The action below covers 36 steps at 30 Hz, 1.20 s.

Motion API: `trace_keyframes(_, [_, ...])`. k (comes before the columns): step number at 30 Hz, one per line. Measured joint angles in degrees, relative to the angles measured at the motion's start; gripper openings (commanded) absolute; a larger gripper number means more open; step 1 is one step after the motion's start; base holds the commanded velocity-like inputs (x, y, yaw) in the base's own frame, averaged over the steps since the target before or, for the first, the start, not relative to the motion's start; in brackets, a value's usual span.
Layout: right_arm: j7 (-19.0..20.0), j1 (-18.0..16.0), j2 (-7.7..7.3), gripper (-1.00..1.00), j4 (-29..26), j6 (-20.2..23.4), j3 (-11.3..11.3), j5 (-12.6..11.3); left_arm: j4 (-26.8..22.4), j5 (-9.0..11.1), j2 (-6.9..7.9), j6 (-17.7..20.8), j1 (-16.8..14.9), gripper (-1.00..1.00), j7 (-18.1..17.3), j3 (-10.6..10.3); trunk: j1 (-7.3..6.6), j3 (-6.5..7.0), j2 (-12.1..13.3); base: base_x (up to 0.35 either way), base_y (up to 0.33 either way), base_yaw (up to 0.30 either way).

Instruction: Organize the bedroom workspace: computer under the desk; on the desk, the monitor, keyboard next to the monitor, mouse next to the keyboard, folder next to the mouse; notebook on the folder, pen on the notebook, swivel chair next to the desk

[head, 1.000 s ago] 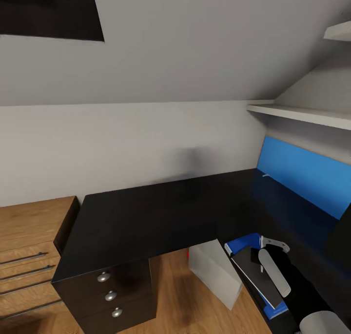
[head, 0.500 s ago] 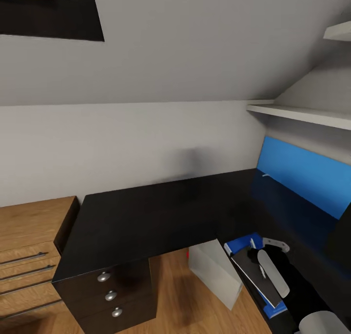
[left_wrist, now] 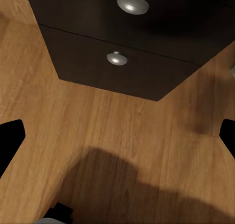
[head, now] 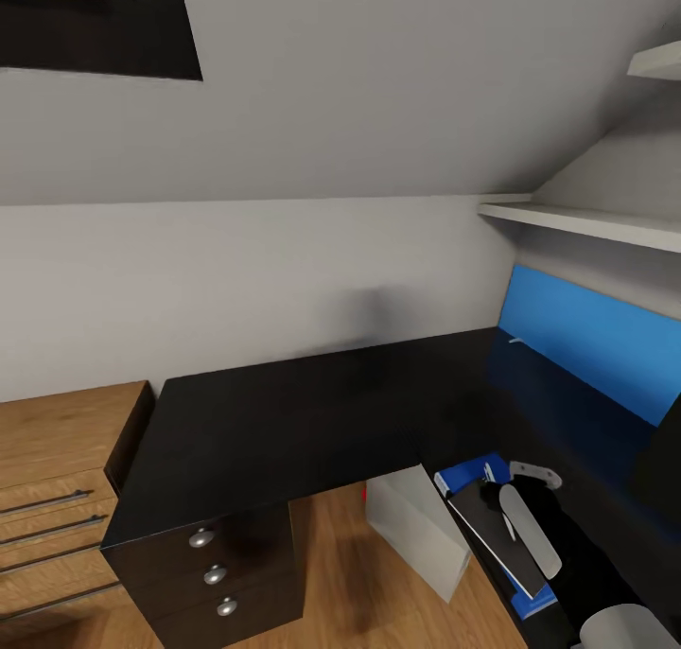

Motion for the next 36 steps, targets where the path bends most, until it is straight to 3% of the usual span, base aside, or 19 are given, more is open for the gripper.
trace_keyframes(4, [-0.1, 0.1, 0.05, 1.00, -3.1, 0.0, 0.1, -0.1, 0.0, 0.0, 0.00, 0.0, 0.0, 1.00, 0.0, 0.1, 0.00, 0.00, 0.0, 0.000, 0.000, 0.000])
trace_keyframes(7, [-0.3, 2.0, 0.08, 1.00, -12.5, 0.5, 0.2, -0.2, 0.0, 0.0, 0.00, 0.0, 0.0, 1.00, 0.0, 0.1, 0.00, 0.00, 0.0, 0.000, 0.000, 0.000])
trace_keyframes(8, [-0.4, 4.3, 0.32, 1.00, -15.8, 0.5, 1.1, -0.3, 0.0, 0.0, -0.02, 0.1, 0.0, 1.00, 0.0, 0.1, 0.00, -0.01, 0.0, 0.000, 0.000, 0.000])
trace_keyframes(15, [-0.3, 5.5, 1.55, 1.00, -17.9, 0.3, 6.5, -0.4, 0.0, 0.0, -0.03, 0.1, 0.0, 1.00, 0.0, 0.1, 0.00, 0.00, 0.0, 0.000, 0.000, 0.000])
trace_keyframes(16, [-0.3, 5.6, 3.69, 1.00, -17.7, 0.0, 10.8, -0.5, 0.0, 0.0, -0.07, 0.1, 0.0, 1.00, 0.0, 0.0, 0.00, 0.00, 0.0, 0.000, 0.000, 0.000])
trace_keyframes(18, [-0.3, 5.6, 5.41, 1.00, -17.5, -0.1, 14.7, -0.4, 0.0, 0.0, -0.08, 0.1, 0.0, 1.00, 0.0, 0.0, 0.00, 0.00, 0.0, 0.000, 0.000, 0.000])
trace_keyframes(20, [-0.3, 5.6, 6.24, 1.00, -17.4, -0.2, 16.8, -0.2, 0.1, 0.0, -0.08, 0.2, 0.0, 1.00, 0.0, -0.1, 0.00, 0.00, 0.0, 0.000, 0.000, 0.000])
trace_keyframes(22, [-0.3, 5.6, 7.43, 1.00, -17.3, -0.8, 20.6, -0.3, 0.7, 0.0, -0.15, 0.2, 0.0, 1.00, -0.1, -0.2, 0.00, 0.00, 0.0, 0.000, 0.000, 0.010])
trace_keyframes(24, [-0.3, 5.6, 8.47, 1.00, -17.3, -3.0, 25.2, -0.2, 1.7, -0.1, -0.28, 0.2, 0.0, 1.00, -0.3, -0.4, 0.00, 0.00, 0.0, 0.000, 0.000, 0.096])
trace_keyframes(28, [-0.4, 5.6, 9.79, 1.00, -16.4, -7.0, 30.5, 0.0, 2.0, -0.3, -0.31, 0.3, 0.0, 1.00, -0.4, -0.4, 0.00, 0.00, 0.0, 0.000, 0.000, 0.211])
trace_keyframes(29, [-0.5, 5.6, 10.64, 1.00, -13.2, -11.9, 35.7, 0.7, 2.1, -0.4, -0.28, 0.3, 0.0, 1.00, -0.4, -0.4, 0.00, -0.01, 0.0, 0.000, 0.000, 0.268])
trace_keyframes(30, [-0.5, 5.6, 10.95, 1.00, -11.6, -13.7, 37.5, 1.3, 2.1, -0.4, -0.27, 0.3, 0.0, 1.00, -0.4, -0.4, 0.00, 0.00, 0.0, 0.000, 0.000, 0.275])
trace_keyframes(31, [-0.5, 5.6, 12.34, 1.00, -7.0, -18.5, 39.2, 1.7, 2.1, -0.3, -0.20, 0.3, 0.0, 1.00, -0.4, -0.4, 0.00, -0.01, 0.0, 0.000, 0.000, 0.277])
trace_keyframes(33, [-0.4, 5.6, 13.06, 1.00, -3.3, -21.3, 40.2, 1.9, 2.1, -0.3, -0.10, 0.2, 0.0, 1.00, -0.3, -0.4, 0.00, 0.00, 0.0, -0.006, 0.000, 0.278])
trace_keyframes(34, [-0.3, 5.6, 13.61, 1.00, 3.6, -27.1, 41.8, 1.7, 2.1, -0.4, -0.08, 0.2, 0.0, 1.00, -0.3, -0.4, 0.00, -0.01, 0.0, -0.038, 0.000, 0.279])
trace_keyframes(36, [-0.1, 5.6, 13.80, 1.00, 9.0, -31.9, 43.0, 1.7, 2.1, -0.4, -0.13, 0.2, 0.0, 1.00, -0.4, -0.4, 0.02, -0.01, 0.0, -0.148, 0.000, 0.272])
